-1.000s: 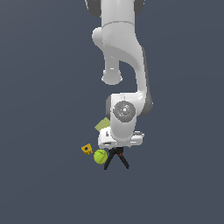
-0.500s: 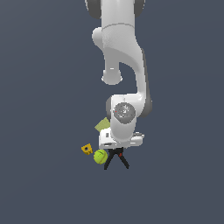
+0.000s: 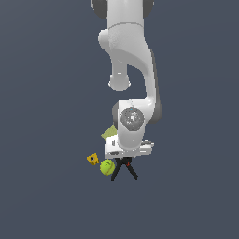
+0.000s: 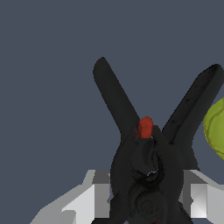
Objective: Pick up a designated object from a clutter of objects.
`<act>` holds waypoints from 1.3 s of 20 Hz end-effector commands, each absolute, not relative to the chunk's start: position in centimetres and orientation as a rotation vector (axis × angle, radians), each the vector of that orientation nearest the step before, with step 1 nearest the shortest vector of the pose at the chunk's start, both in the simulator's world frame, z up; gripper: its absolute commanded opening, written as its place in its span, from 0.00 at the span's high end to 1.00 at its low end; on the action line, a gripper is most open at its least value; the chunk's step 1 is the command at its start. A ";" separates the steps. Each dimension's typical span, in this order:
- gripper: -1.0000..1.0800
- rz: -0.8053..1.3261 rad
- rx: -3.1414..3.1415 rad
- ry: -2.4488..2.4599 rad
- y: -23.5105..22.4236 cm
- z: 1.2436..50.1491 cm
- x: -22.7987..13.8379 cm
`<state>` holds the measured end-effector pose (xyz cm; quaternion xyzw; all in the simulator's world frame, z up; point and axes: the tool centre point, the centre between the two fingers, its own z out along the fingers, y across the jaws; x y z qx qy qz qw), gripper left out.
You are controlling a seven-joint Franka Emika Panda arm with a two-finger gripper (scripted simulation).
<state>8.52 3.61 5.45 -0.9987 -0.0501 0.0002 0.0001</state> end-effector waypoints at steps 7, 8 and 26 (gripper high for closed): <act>1.00 -0.001 -3.138 -0.157 2.1 9.8 8.2; 1.00 -0.001 -3.138 -0.157 1.8 10.6 8.2; 1.00 -0.001 -3.136 -0.157 -5.0 30.5 7.1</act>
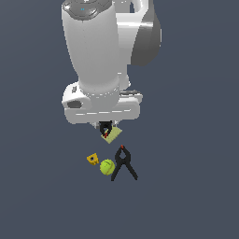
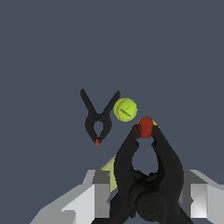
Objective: Pick up a designated object from a clutter of objects.
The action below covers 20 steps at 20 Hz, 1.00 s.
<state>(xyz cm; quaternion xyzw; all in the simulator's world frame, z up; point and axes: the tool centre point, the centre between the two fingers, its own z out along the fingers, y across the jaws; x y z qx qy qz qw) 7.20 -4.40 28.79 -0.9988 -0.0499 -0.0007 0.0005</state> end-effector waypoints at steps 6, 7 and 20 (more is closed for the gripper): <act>1.00 0.000 -3.137 -0.157 -6.9 36.2 7.0; 1.00 0.000 -3.137 -0.157 -7.2 37.0 6.9; 1.00 0.000 -3.137 -0.157 -8.8 41.5 7.1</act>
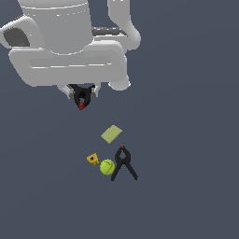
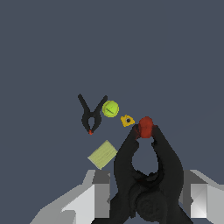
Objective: Pick up a designated object from a clutter of objects.
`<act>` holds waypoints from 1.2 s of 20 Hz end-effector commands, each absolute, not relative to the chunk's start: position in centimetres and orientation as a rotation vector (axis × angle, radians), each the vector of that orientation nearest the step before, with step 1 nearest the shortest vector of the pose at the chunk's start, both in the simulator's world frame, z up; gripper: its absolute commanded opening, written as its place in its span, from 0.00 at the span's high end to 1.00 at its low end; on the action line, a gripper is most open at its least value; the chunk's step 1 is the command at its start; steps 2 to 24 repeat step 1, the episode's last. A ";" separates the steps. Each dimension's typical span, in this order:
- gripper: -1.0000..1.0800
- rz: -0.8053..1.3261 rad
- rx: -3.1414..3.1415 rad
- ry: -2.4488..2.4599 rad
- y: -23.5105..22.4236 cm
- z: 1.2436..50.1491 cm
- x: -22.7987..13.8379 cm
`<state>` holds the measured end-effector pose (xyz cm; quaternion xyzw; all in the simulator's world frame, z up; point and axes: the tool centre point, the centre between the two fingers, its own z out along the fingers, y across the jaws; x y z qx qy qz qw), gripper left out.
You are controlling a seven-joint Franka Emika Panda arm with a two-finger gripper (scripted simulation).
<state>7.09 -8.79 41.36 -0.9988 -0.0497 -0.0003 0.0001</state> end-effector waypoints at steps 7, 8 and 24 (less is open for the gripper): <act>1.00 0.000 -3.137 -0.157 -8.9 41.6 7.1; 1.00 0.000 -3.137 -0.157 -8.9 41.6 7.1; 1.00 0.000 -3.137 -0.157 -8.9 41.6 7.1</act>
